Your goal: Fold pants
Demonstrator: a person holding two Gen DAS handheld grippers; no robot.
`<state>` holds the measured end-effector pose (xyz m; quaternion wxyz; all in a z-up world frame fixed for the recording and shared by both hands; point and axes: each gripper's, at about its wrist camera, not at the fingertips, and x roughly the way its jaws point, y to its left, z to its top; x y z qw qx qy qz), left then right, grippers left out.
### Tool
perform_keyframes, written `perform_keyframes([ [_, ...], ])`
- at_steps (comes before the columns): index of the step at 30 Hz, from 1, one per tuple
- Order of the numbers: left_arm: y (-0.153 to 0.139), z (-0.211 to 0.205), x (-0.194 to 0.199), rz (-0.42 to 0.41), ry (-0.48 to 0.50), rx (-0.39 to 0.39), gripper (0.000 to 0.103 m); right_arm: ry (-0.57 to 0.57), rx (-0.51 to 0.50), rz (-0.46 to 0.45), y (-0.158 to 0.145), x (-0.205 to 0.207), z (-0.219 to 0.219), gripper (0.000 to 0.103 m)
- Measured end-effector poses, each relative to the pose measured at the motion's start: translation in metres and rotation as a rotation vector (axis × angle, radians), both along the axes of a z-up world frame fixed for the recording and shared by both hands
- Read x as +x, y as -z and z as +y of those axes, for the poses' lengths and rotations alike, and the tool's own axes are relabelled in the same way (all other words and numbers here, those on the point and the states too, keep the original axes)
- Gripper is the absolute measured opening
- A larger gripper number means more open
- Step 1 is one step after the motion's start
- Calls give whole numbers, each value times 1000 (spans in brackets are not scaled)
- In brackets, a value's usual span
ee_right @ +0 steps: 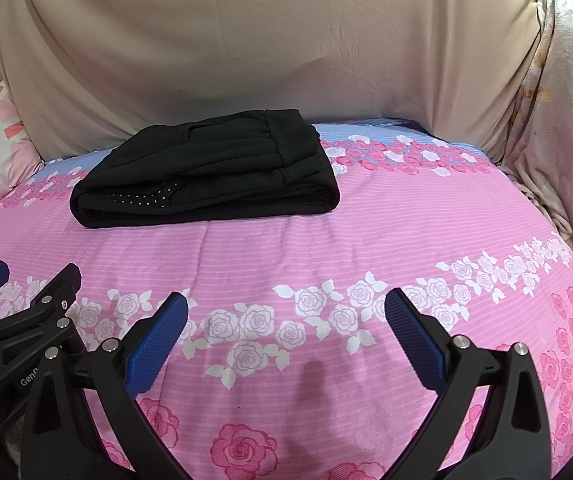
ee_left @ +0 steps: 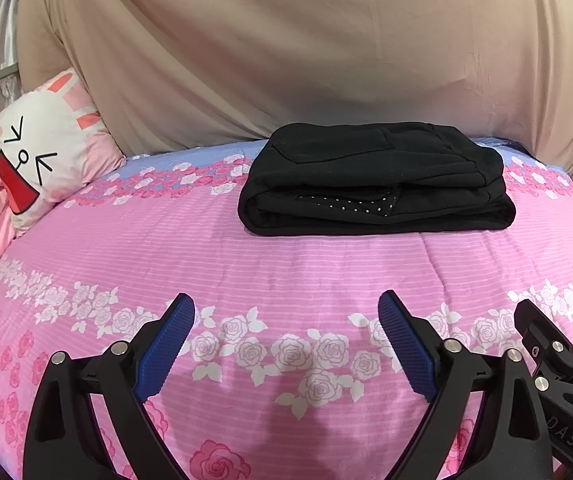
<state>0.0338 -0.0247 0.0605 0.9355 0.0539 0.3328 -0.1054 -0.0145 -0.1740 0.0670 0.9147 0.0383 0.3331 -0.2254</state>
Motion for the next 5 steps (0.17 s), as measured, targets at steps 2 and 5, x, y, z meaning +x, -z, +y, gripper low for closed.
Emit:
perform_keyframes([
  [2,-1,0,-1,-3,3,-1,87,-1,0,-1,1,0,1,97],
  [5,-1,1,-2,-5,3,-1,87,1,1,1,0,1,0,97],
])
